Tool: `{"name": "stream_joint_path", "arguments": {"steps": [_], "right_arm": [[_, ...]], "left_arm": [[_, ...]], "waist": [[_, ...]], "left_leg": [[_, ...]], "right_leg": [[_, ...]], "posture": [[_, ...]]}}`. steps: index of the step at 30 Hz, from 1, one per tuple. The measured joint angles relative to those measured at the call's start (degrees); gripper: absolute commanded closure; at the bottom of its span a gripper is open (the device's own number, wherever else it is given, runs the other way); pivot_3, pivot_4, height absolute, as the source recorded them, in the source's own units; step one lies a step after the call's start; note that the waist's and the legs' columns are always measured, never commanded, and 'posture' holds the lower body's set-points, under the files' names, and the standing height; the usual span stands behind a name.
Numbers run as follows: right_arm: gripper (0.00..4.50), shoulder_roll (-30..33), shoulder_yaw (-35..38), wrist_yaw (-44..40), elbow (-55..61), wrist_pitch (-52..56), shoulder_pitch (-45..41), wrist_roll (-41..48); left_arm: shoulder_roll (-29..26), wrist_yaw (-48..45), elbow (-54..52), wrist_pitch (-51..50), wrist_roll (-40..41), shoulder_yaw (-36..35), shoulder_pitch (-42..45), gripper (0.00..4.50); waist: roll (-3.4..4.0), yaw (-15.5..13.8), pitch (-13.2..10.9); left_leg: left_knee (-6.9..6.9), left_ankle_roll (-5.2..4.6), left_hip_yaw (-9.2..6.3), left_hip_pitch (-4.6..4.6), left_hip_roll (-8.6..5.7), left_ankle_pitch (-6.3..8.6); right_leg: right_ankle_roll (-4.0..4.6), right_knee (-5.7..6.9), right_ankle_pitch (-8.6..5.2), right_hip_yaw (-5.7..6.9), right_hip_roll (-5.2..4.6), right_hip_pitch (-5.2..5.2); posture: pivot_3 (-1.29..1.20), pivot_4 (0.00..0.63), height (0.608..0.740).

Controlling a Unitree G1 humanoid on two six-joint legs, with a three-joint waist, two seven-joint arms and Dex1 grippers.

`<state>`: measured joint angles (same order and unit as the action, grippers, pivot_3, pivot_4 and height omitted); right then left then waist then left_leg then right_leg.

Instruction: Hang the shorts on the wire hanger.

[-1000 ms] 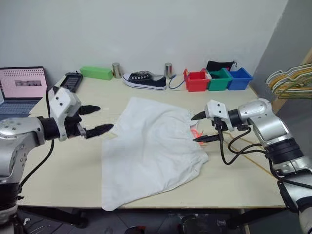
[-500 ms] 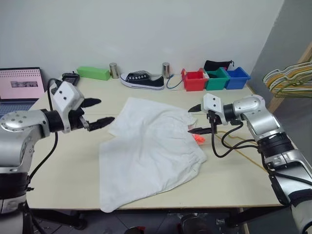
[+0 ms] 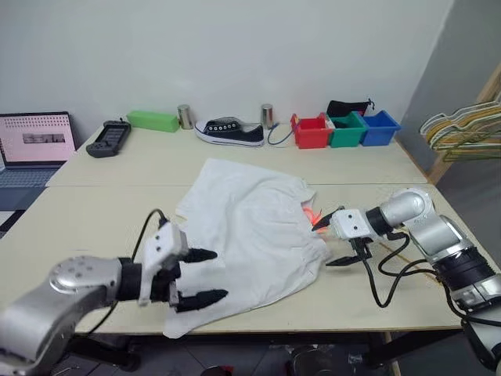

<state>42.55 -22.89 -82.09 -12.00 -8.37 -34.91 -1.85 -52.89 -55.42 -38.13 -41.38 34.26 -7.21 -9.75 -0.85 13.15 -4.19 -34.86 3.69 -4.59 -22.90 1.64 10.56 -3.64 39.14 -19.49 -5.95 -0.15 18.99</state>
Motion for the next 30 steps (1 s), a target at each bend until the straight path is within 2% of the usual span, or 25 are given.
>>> {"name": "stream_joint_path", "arguments": {"steps": [4, 7, 13, 17, 18, 19, 20, 25, 30], "right_arm": [[0.02, -0.3, -1.3, 2.5, -1.8, -5.4, 1.1, -3.8], [0.02, -1.8, -3.0, 6.6, -6.8, -11.1, 0.4, -8.3], [0.02, -3.3, -3.8, 9.8, -12.2, -18.2, -2.0, -11.6], [0.0, -5.2, -4.1, 11.2, -15.5, -19.8, -3.5, -13.0], [0.38, -5.5, -4.2, 11.4, -16.1, -20.0, -3.7, -13.2], [0.46, -5.9, -4.3, 11.7, -17.0, -20.2, -4.1, -13.5], [0.78, -6.3, -4.3, 11.9, -17.8, -20.2, -4.3, -13.8], [2.16, -7.0, -4.5, 12.2, -20.1, -21.0, -4.9, -14.9], [3.54, -7.7, -4.5, 12.2, -21.1, -21.0, -5.0, -14.9]], "left_arm": [[1.6, 3.5, 0.1, 7.6, -9.6, 6.7, -4.8, 0.0], [2.8, 5.1, 4.0, 13.7, -16.3, 11.8, -6.4, 0.0], [2.8, 4.8, 10.6, 21.9, -22.7, 14.3, -7.9, 0.0], [2.6, 4.7, 13.6, 26.8, -26.1, 14.7, -7.9, 0.69], [2.5, 4.6, 14.1, 27.9, -26.6, 14.8, -8.0, 0.93], [2.5, 4.5, 14.5, 28.7, -26.9, 14.8, -8.2, 1.1], [2.4, 4.5, 15.1, 29.4, -27.4, 14.8, -8.4, 1.32], [2.4, 3.4, 16.3, 30.6, -26.9, 14.2, -8.4, 2.36], [2.6, 2.4, 16.5, 27.0, -22.9, 12.0, -8.2, 3.49]], "waist": [[0.01, -0.3, 0.0], [0.01, -0.4, 0.1], [-0.04, -0.3, 0.1], [-0.11, -0.2, 0.2], [-0.11, -0.2, 0.2], [-0.11, -0.2, 0.2], [-0.1, -0.2, 0.2], [-0.06, 0.0, 0.2], [-0.06, 0.1, 0.1]], "left_leg": [[-0.01, 0.0, 0.03, 0.08, 0.0, 0.0], [-0.02, 0.0, 0.1, 0.11, -0.01, 0.0], [-0.01, -0.01, 0.12, 0.15, 0.02, 0.0], [0.02, -0.01, 0.12, 0.63, 0.06, 0.0], [0.03, -0.01, 0.13, 0.86, 0.06, 0.01], [0.06, 0.0, 0.16, 1.07, 0.06, 0.02], [0.07, 0.0, 0.16, 1.12, 0.07, 0.02], [0.15, 0.19, 0.17, 1.15, 0.1, 0.14], [0.14, 0.29, 0.19, 1.14, 0.02, 0.2]], "right_leg": [[0.18, -0.02, -0.1, -0.05, 0.0, -0.07], [0.17, -0.04, -0.08, -0.14, 0.0, -0.1], [0.19, -0.05, -0.08, -0.17, 0.0, -0.21], [0.33, -0.06, -0.16, -0.2, -0.01, -0.78], [0.33, -0.08, -0.17, -0.24, -0.03, -0.78], [0.36, -0.08, -0.18, -0.34, -0.05, -0.92], [0.38, -0.09, -0.2, -0.54, -0.08, -0.95], [0.37, -0.11, -0.19, -0.69, -0.48, -0.93], [0.33, -0.11, -0.18, -0.66, -0.81, -0.92]], "posture": [[-0.14, 0.0, 0.74], [-0.14, 0.0, 0.74], [-0.14, 0.0, 0.74], [-0.14, 0.0, 0.74], [-0.14, 0.0, 0.74], [-0.14, 0.0, 0.74], [-0.14, 0.0, 0.74], [-0.13, 0.0, 0.74], [-0.13, 0.0, 0.74]]}}
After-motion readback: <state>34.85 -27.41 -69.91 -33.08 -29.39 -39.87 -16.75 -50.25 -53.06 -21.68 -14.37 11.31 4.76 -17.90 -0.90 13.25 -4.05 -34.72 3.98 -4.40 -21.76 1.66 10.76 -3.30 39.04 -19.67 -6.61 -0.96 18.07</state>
